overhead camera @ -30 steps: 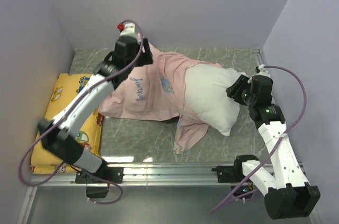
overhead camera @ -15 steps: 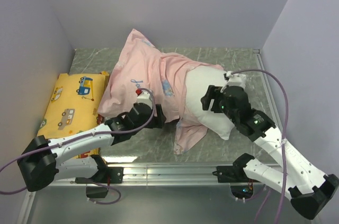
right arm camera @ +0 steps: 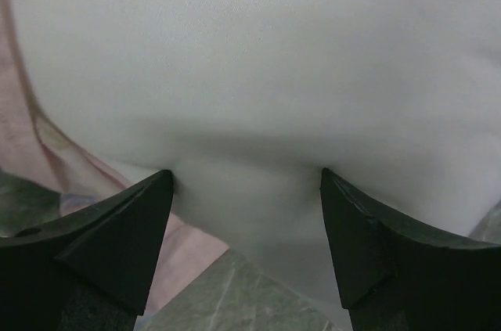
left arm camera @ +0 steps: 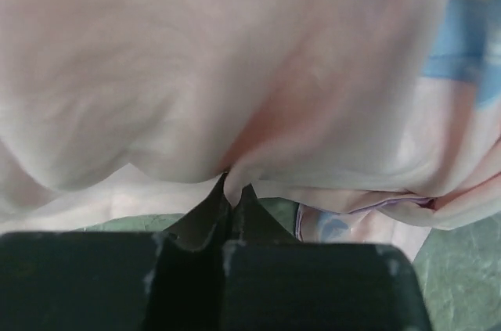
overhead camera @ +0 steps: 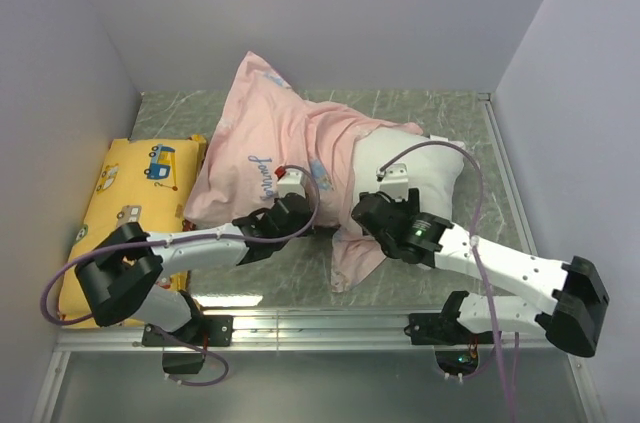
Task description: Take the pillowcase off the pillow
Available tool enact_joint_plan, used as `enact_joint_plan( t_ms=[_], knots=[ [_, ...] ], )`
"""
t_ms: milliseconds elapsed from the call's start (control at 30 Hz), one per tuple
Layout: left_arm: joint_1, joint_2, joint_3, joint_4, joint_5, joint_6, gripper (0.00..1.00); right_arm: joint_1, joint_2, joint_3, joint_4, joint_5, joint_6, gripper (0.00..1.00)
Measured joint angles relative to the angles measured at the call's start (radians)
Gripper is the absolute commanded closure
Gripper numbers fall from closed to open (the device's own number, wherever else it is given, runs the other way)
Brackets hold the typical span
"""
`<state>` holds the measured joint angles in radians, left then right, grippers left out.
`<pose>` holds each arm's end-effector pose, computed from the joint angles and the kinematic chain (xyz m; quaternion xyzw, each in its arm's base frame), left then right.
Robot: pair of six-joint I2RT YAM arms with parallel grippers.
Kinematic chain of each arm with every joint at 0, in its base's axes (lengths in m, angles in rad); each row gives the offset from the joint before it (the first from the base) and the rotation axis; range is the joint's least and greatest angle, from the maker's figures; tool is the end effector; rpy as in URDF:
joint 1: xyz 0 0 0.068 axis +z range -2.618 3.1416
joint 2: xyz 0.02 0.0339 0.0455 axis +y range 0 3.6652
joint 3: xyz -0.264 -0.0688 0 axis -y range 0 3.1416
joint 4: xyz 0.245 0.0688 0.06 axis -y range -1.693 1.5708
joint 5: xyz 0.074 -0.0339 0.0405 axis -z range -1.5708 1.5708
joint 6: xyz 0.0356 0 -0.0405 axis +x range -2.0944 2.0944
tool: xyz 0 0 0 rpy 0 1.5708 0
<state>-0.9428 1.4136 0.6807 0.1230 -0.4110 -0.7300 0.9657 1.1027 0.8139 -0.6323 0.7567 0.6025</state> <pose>0.1809 -0.2250 0.1938 -0.0016 0.8732 -0.2146 0.4375 0.1414 0.1615 0.2573 -0.0431 0.8875 -0.0384 0.4572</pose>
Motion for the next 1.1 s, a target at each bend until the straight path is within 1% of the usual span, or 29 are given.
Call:
enact_joint_plan(
  t_ms=[33, 67, 100, 133, 200, 300, 367, 433, 500, 533, 600, 633, 733, 833, 900, 967, 1033, 1100],
  knots=[
    [-0.002, 0.004, 0.011, -0.014, -0.011, -0.004, 1.0, 0.001, 0.024, 0.002, -0.005, 0.027, 0.008, 0.26],
    [-0.004, 0.003, 0.02, -0.03, -0.023, -0.008, 1.0, 0.002, 0.045, 0.005, -0.008, 0.05, 0.011, 0.38],
    [-0.007, -0.006, 0.029, -0.052, -0.037, -0.01, 1.0, 0.002, 0.065, 0.011, -0.011, 0.072, 0.013, 0.77],
    [-0.009, -0.019, 0.037, -0.077, -0.05, -0.011, 1.0, 0.002, 0.082, 0.021, -0.021, 0.085, 0.011, 0.87],
    [-0.011, -0.07, 0.052, -0.141, -0.082, -0.009, 1.0, 0.002, 0.116, 0.064, -0.046, 0.101, 0.021, 1.0],
    [-0.012, -0.187, 0.124, -0.283, -0.142, 0.027, 1.0, 0.002, 0.119, 0.165, -0.115, 0.1, 0.015, 1.0],
    [-0.013, -0.247, 0.231, -0.391, -0.182, 0.073, 1.0, 0.002, 0.089, 0.274, -0.162, 0.076, -0.005, 1.0],
    [-0.016, -0.292, 0.391, -0.497, -0.22, 0.138, 1.0, 0.0, 0.039, 0.412, -0.208, 0.04, -0.036, 1.0],
    [-0.024, -0.306, 0.548, -0.549, -0.25, 0.196, 0.99, -0.009, -0.013, 0.557, -0.248, -0.008, -0.066, 0.99],
    [-0.031, -0.304, 0.651, -0.577, -0.264, 0.231, 0.99, -0.018, -0.044, 0.628, -0.261, -0.044, -0.081, 0.98],
    [-0.038, -0.282, 0.808, -0.605, -0.277, 0.284, 1.0, -0.069, -0.094, 0.699, -0.269, -0.101, -0.104, 0.99],
    [-0.042, -0.253, 0.883, -0.617, -0.28, 0.309, 1.0, -0.126, -0.116, 0.713, -0.264, -0.167, -0.114, 1.0],
    [-0.041, -0.164, 0.996, -0.641, -0.276, 0.353, 1.0, -0.325, -0.175, 0.657, -0.229, -0.301, -0.136, 1.0],
    [0.009, -0.054, 1.016, -0.653, -0.213, 0.37, 1.0, -0.496, -0.155, 0.454, -0.126, -0.432, -0.154, 1.0],
    [0.081, 0.017, 0.981, -0.665, -0.15, 0.37, 1.0, -0.581, -0.093, 0.306, -0.06, -0.517, -0.155, 1.0],
    [0.18, 0.078, 0.906, -0.665, -0.071, 0.366, 1.0, -0.659, 0.017, 0.177, 0.022, -0.588, -0.154, 1.0],
    [0.289, 0.138, 0.837, -0.642, 0.015, 0.347, 1.0, -0.745, 0.108, 0.113, 0.12, -0.639, -0.15, 1.0],
    [0.37, 0.186, 0.799, -0.596, 0.099, 0.322, 1.0, -0.805, 0.138, 0.097, 0.182, -0.695, -0.137, 1.0]
  ],
)
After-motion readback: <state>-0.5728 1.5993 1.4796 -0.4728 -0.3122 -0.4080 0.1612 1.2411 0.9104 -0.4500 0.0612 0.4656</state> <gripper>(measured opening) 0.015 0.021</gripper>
